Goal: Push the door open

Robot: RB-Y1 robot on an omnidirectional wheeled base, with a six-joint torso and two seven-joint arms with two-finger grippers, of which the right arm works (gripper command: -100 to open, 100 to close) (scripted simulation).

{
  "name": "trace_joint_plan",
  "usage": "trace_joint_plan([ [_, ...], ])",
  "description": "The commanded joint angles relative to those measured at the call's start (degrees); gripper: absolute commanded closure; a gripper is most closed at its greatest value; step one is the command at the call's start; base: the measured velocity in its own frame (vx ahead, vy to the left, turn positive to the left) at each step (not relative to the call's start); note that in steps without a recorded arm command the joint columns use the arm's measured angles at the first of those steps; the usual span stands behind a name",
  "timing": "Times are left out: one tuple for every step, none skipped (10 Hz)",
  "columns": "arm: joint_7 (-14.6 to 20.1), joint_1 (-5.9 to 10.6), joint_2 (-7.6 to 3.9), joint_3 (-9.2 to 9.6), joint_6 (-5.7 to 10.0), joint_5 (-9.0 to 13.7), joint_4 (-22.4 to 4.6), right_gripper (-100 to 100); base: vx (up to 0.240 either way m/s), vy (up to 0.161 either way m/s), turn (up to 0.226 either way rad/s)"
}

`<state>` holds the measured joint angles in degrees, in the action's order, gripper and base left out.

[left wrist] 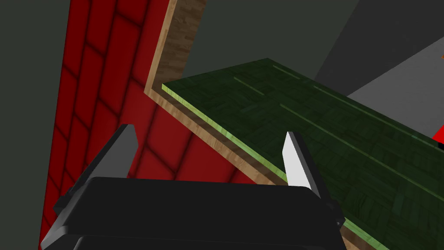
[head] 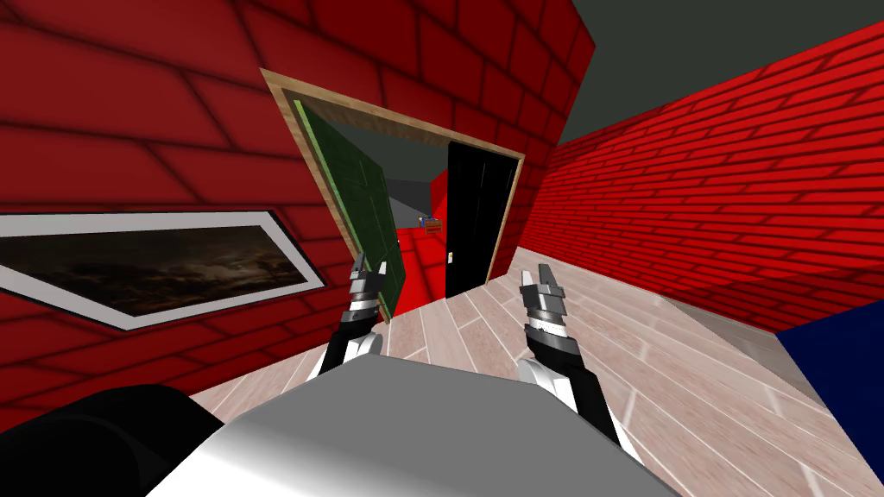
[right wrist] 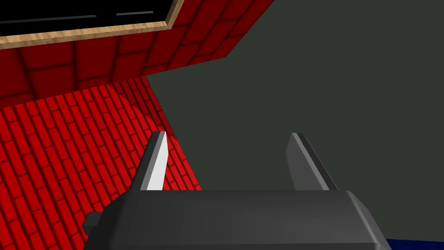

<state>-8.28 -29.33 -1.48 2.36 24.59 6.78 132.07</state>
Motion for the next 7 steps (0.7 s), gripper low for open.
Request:
trace_joint_plan([
  [0.3,0.77,-0.38,0.30,0.49,0.1,-2.1,-100,0.192,0.006,0.045],
  [0.4,1.07,-0.52,0.41,0.69,0.1,-3.0,-100,0.102,-0.011,0.072],
  [0.7,1.69,-0.80,0.65,1.08,0.2,-4.7,-100,0.084,-0.011,0.072],
  [0.8,2.12,-0.99,0.82,1.36,0.3,-5.9,-100,0.093,-0.004,0.066],
  [1.0,2.55,-1.17,0.99,1.64,0.3,-7.1,-100,0.081,-0.011,0.050],
  [1.2,2.99,-1.35,1.16,1.92,0.4,-8.3,-100,0.085,-0.010,0.049],
  [1.4,3.48,-1.55,1.35,2.23,0.4,-9.7,-100,0.093,-0.013,0.064],
])
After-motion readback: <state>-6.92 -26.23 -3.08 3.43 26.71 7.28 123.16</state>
